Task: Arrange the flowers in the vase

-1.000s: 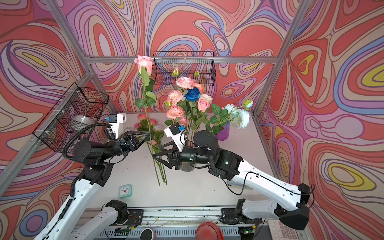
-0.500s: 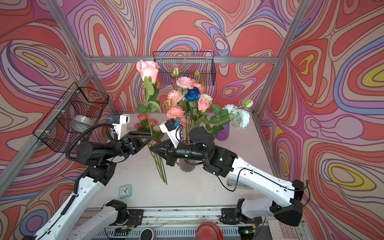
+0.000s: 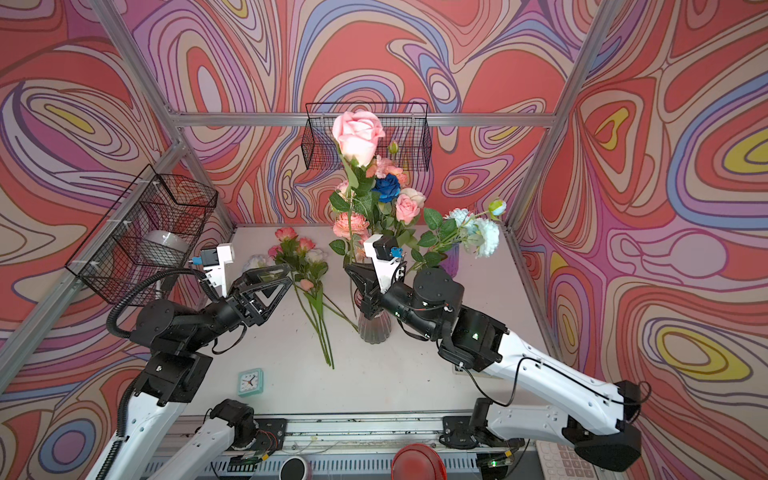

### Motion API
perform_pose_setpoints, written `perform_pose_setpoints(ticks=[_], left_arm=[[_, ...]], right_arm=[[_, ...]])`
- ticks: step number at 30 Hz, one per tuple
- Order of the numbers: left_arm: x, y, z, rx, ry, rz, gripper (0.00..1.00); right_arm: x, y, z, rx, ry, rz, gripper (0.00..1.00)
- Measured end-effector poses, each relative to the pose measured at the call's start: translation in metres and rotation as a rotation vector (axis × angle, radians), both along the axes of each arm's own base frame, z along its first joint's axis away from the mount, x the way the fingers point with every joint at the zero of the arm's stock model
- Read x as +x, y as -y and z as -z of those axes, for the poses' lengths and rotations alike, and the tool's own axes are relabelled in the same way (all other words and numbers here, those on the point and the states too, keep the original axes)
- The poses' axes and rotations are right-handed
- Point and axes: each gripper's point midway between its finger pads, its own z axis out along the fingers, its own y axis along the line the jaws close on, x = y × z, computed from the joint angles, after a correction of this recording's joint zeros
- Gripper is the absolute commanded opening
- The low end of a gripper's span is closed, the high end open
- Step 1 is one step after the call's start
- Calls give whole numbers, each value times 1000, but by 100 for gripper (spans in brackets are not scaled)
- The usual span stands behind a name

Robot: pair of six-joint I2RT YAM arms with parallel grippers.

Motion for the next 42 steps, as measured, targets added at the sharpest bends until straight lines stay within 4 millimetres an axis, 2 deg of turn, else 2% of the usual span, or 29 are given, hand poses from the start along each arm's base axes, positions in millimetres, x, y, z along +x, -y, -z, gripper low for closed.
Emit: perform_pose_setpoints(ticks=[5, 7, 15, 21, 22, 25, 28, 31, 34, 37, 42], left_arm=[[15, -1, 36, 42, -97, -42, 96], [17, -1, 44, 52, -120, -48, 96], [19, -1, 47, 59, -125, -53, 96], [21, -2, 52, 65, -140, -66, 96], [22, -3, 54, 67, -147, -71, 96], [26, -3, 60, 77, -169, -82, 95], [31, -4, 68, 90, -200, -95, 95], [36, -4, 77, 104, -238, -106, 95], [41, -4, 87, 119, -275, -116, 95], [46, -3, 99, 139, -320, -122, 95], [49, -5, 113, 162, -371, -138, 95]], right_arm=[[24, 1, 27, -103, 72, 127, 0], [31, 0, 35, -133, 90, 157, 0], [49, -4, 51, -172, 96, 198, 0], [52, -1, 90, -210, 15, 216, 0], [53, 0, 97, -216, -6, 223, 5], [53, 4, 115, -222, -64, 242, 31], [49, 10, 128, -214, -125, 246, 44], [42, 16, 130, -193, -166, 235, 50], [34, 20, 123, -153, -196, 208, 56], [24, 22, 118, -123, -224, 170, 59], [9, 22, 122, -117, -283, 100, 64]])
